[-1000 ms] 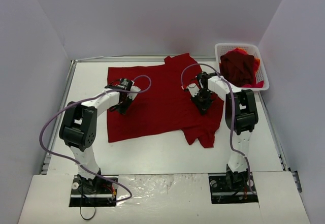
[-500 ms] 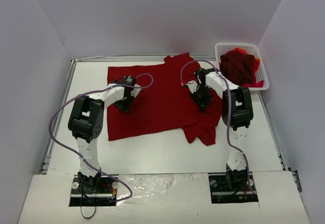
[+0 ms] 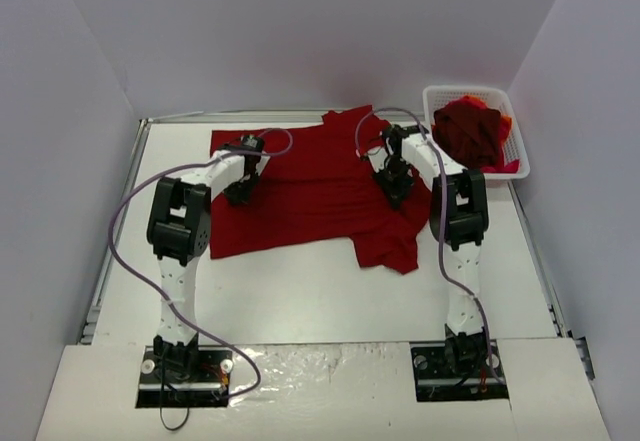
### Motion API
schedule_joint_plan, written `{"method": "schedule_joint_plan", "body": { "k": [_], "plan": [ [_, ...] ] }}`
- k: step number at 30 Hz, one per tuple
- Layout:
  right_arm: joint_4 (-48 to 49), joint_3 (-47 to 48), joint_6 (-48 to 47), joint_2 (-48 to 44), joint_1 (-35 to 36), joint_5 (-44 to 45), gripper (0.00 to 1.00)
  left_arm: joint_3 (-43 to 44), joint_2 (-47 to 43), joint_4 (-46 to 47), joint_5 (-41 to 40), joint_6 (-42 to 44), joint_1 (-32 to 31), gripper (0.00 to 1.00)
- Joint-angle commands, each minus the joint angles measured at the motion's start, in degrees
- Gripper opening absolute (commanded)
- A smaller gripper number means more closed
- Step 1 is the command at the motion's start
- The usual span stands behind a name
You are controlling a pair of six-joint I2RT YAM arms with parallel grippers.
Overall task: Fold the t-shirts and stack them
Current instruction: Flatten out the tshirt
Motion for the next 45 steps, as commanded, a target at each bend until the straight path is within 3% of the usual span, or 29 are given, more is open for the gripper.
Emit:
{"method": "schedule_joint_plan", "body": {
  "k": [1,7,14,22,26,30,37,45],
  "plan": [
    [7.22,6.12,1.12,6.99,-1.35,1.71,0.00,4.19,2.22,-0.74,-3.37,-2.66,2.36,0.02],
    [6.96,16.96,3.59,12.88,-1.26,0.75,0.00,13.68,4.68,-2.93,-3.54,-3.10,2.54,0.02],
    [7.05,11.44,2.19,5.88,-0.65,-2.15,0.00,12.38,1.00,-1.89,-5.21,-0.99,1.93,0.02],
    [7.66,6.16,1.74,-7.92,0.58,-7.34,0.28,9.13,-6.03,-0.31,-7.23,1.03,0.53,0.02],
    [7.92,5.72,2.27,-14.69,0.76,-7.61,0.33,7.63,-9.46,0.22,-7.06,1.47,-0.09,0.02],
    [8.10,0.90,2.01,-20.68,0.67,-6.03,0.31,2.10,-13.51,0.92,-4.16,3.22,-0.71,0.02],
    [8.01,-18.33,-4.58,-26.75,1.29,-5.76,0.25,-12.92,-18.07,6.36,-2.76,4.64,-1.76,0.02],
    [5.91,-25.21,-7.31,-30.79,7.78,-6.82,0.39,-19.09,-22.65,10.24,-1.00,2.70,2.44,0.02]
  ]
}}
